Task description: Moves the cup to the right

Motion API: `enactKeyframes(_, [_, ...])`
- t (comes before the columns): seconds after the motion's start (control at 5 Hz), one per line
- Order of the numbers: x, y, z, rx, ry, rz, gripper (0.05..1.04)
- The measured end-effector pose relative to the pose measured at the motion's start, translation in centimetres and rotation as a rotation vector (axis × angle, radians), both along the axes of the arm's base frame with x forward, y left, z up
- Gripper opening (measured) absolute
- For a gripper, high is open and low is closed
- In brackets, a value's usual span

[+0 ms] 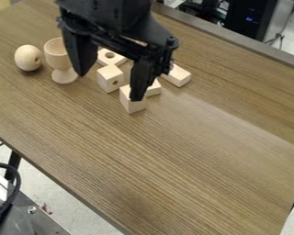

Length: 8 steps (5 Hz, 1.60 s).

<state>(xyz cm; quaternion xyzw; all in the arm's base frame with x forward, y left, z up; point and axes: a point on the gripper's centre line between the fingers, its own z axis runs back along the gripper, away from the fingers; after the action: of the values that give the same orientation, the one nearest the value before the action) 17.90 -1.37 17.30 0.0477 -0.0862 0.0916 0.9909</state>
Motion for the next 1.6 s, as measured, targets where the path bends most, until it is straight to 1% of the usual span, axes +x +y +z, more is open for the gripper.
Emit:
enactKeyframes(0.2, [-0.3,0.0,-0.4,-0.003,0.015,-0.002,0.999])
enactKeyframes(0.4, [-0.9,1.9,0.4,-0.023,0.001,-0.036,0.999])
enactKeyframes(0.6, [-1.6,4.6,0.9,-0.048,-0.018,-0.050,0.999])
enactKeyframes(0.8, [-2.4,6.2,0.6,-0.052,-0.015,-0.051,0.999])
enactKeyframes(1.0, [-2.2,8.4,-0.8,-0.053,0.003,-0.031,0.999])
enactKeyframes(1.2, [-1.4,10.3,-2.5,-0.035,0.023,0.001,0.999])
enactKeyframes(1.4, [-0.2,12.2,-4.3,-0.026,0.061,0.045,0.999])
enactKeyframes(1.6, [0.8,14.5,-5.2,-0.008,0.074,0.099,0.999])
